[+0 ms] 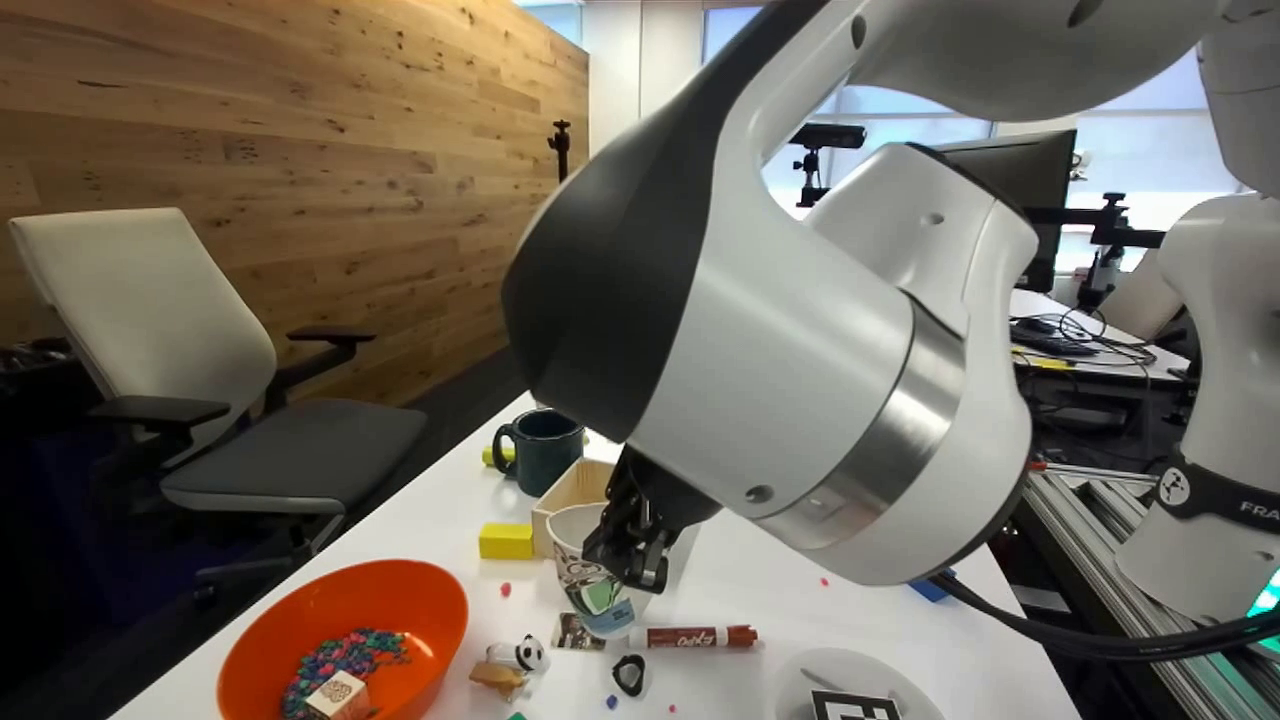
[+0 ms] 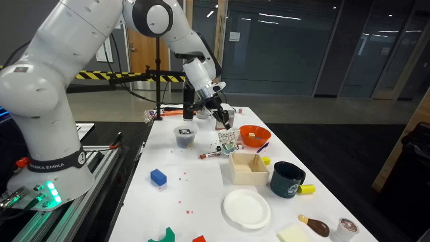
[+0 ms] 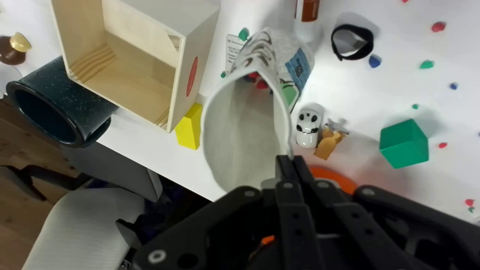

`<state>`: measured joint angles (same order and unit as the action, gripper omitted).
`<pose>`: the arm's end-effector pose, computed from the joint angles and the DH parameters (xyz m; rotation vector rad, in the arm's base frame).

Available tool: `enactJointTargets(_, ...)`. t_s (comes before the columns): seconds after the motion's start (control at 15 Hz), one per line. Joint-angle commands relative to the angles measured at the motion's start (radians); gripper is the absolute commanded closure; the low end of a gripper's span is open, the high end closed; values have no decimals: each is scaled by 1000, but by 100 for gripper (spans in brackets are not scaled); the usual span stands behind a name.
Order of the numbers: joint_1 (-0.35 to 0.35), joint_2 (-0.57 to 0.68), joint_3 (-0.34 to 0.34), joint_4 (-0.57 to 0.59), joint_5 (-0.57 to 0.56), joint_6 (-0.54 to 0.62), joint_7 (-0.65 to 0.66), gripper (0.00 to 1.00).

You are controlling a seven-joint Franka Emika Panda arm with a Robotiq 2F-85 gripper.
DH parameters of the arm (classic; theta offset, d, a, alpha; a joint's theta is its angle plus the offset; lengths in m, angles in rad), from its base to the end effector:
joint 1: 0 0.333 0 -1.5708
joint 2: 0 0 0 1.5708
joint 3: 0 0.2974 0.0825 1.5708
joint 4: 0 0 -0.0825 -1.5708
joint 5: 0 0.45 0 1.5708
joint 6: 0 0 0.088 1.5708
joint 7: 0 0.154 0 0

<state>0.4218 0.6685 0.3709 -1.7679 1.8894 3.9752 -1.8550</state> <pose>0.5294 0.2948 0.1486 2.6595 0.4564 0.7831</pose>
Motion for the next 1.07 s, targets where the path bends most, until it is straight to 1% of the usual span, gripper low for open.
enactJointTargets(0.0, 12, 33, -14, 46, -41, 50, 36, 99)
enactJointTargets(0.87, -1, 105, -18, 117, -45, 37, 24, 99)
enactJointTargets(0.93, 1, 108, -18, 122, -48, 40, 24, 71)
enactJointTargets(1.0, 3, 101, -16, 124, -50, 47, 19, 70)
